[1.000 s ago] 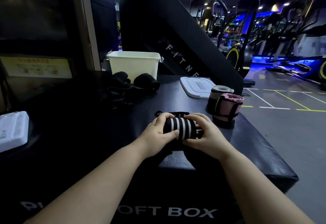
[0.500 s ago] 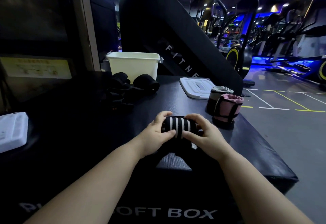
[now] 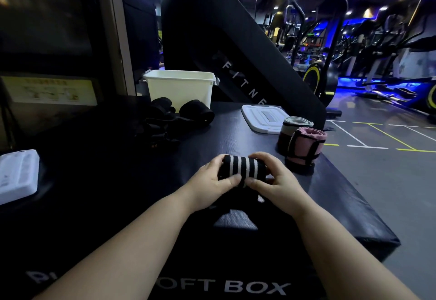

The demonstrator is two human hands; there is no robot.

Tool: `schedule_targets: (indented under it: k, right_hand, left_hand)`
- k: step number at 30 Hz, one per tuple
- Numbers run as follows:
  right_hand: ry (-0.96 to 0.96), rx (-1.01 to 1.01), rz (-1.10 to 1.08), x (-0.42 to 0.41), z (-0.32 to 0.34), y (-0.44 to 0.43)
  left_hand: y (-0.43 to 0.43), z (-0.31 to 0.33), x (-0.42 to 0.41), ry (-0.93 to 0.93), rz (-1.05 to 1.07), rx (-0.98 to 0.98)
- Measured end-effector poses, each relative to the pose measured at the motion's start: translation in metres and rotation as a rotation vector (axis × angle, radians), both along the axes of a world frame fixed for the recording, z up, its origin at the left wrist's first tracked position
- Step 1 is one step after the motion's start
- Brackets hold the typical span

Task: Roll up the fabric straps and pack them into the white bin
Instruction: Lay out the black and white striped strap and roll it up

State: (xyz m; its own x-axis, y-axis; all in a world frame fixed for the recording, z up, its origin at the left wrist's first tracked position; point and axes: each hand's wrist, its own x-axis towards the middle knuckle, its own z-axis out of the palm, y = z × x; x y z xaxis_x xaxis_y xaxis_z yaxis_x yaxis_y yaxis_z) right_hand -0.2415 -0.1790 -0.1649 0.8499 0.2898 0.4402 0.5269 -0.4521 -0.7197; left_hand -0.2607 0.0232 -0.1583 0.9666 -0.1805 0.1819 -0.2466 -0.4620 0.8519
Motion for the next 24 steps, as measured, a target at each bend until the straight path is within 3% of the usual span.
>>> schedule_targets:
  k: [9,17,24]
  right_hand:
    - [0.021,0.054,-0.061,0.000,0.000,-0.001]
    - [0.084,0.049,-0.101,-0.004,0.002,-0.001]
    - [0.174,0.163,-0.016,-0.004,0.003,-0.001]
  left_hand:
    - [0.000,0.003,-0.006,-0.024,0.002,-0.057]
    - [-0.003,-0.001,-0.006,-0.166,0.344,-0.033]
    - [-0.012,0.003,-0.005,-0.138,0.283,-0.030]
